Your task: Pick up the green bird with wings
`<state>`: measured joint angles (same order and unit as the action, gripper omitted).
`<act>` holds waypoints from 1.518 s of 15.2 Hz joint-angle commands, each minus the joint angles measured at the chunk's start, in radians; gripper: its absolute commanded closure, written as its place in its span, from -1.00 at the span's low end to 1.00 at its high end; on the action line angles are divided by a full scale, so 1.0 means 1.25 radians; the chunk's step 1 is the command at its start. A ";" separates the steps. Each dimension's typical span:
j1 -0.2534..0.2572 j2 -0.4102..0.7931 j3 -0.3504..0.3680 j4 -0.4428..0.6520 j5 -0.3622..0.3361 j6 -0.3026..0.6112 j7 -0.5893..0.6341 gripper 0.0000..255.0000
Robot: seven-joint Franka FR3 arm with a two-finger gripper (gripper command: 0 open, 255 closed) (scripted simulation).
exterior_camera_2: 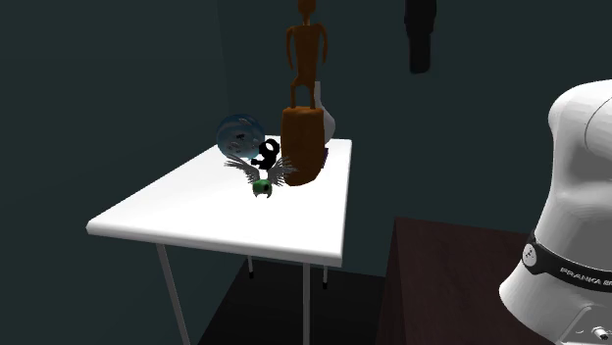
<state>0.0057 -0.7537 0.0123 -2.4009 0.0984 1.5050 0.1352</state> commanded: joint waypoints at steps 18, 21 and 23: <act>-0.061 0.462 -0.066 0.130 -0.108 0.307 -0.086 -1.00; -0.070 0.551 -0.077 0.182 -0.120 0.340 -0.096 -1.00; -0.076 0.611 -0.083 0.222 -0.126 0.358 -0.103 -1.00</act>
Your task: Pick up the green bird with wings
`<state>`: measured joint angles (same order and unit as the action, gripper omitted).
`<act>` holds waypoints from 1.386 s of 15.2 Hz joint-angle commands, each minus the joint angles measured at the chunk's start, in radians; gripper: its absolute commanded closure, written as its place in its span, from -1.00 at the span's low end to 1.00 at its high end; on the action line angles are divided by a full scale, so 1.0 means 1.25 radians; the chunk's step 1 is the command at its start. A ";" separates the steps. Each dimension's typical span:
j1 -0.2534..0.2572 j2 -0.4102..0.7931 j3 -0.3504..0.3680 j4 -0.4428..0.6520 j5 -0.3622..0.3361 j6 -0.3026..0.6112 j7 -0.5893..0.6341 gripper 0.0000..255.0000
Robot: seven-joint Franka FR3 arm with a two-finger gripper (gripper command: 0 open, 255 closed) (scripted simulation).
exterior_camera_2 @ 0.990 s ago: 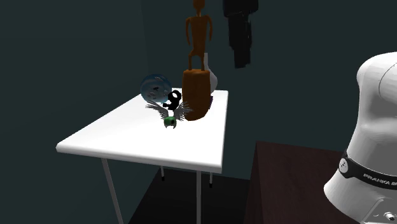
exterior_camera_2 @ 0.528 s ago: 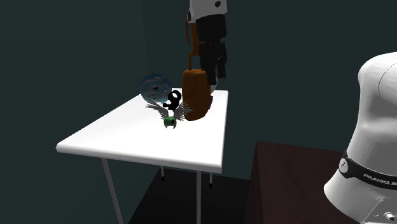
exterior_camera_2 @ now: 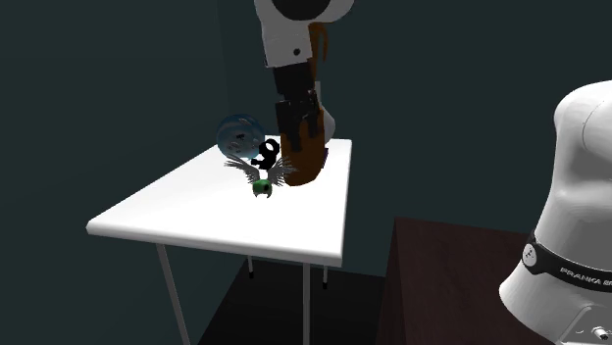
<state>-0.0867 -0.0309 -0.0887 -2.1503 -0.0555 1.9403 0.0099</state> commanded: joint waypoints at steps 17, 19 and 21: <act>-0.069 0.567 -0.041 0.547 -0.023 0.012 -0.055 -1.00; -0.075 0.610 -0.042 0.603 -0.023 -0.001 -0.058 -1.00; -0.076 0.621 -0.042 0.599 -0.022 0.014 -0.056 -1.00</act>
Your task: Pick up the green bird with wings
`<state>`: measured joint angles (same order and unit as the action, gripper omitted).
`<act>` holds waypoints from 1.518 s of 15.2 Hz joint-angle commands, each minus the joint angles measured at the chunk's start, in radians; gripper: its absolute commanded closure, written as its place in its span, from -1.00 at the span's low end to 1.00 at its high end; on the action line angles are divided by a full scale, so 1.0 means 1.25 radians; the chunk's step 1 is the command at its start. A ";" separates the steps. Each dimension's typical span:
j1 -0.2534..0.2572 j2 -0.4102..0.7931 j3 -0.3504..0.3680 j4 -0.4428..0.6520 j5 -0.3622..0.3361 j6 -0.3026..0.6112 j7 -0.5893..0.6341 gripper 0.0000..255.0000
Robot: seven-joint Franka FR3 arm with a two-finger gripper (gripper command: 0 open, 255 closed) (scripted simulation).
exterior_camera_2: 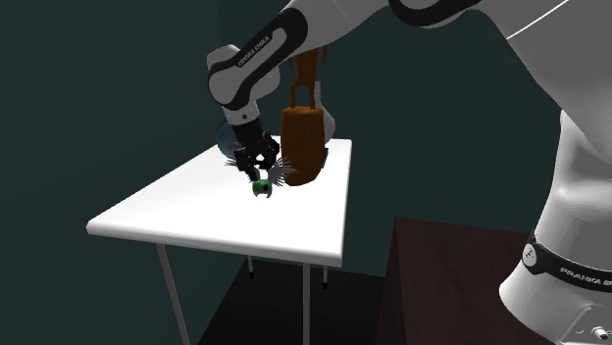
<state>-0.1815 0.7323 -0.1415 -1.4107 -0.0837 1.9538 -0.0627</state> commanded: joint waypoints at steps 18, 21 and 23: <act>-0.001 0.037 0.002 0.002 0.001 0.035 0.006 1.00; 0.000 0.019 0.001 0.005 0.001 0.014 0.003 1.00; 0.000 0.008 0.000 0.008 0.000 0.000 0.001 1.00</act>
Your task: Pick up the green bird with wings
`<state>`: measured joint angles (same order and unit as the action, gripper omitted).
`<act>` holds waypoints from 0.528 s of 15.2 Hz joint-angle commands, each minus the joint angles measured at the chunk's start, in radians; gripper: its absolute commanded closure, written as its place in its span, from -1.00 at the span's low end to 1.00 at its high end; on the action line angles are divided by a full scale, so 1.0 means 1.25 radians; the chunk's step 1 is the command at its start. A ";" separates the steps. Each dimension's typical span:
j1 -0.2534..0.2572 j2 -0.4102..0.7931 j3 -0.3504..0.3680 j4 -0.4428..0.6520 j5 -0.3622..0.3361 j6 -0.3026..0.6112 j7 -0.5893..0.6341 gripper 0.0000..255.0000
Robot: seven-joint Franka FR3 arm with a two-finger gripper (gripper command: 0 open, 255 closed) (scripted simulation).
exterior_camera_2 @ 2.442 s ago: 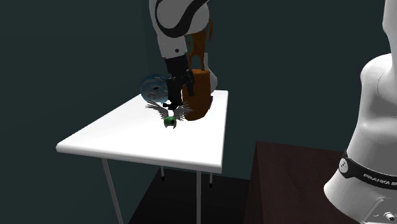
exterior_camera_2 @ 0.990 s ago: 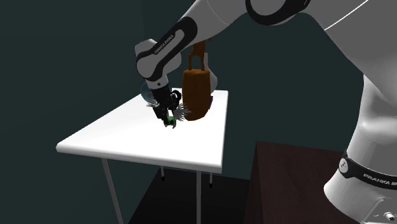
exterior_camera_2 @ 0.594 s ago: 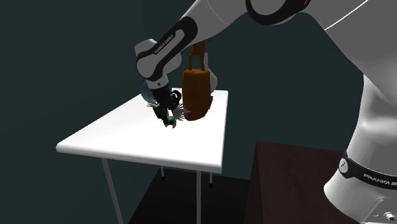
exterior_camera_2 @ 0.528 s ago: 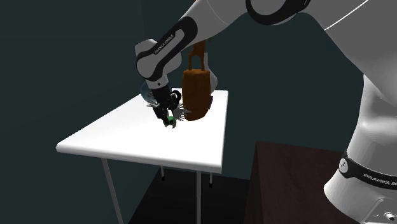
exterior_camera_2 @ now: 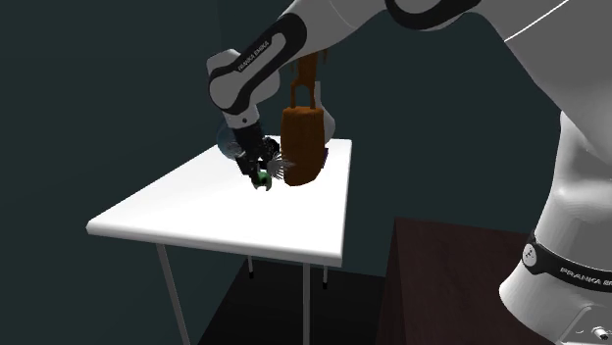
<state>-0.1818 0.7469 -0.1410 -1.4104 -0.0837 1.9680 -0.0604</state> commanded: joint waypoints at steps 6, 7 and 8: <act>0.002 -0.035 -0.002 0.021 -0.001 -0.056 -0.006 1.00; 0.002 -0.040 -0.002 0.025 -0.002 -0.064 -0.007 1.00; 0.002 -0.044 -0.003 0.028 -0.002 -0.072 -0.008 1.00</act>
<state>-0.1793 0.6952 -0.1440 -1.3825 -0.0858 1.8891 -0.0695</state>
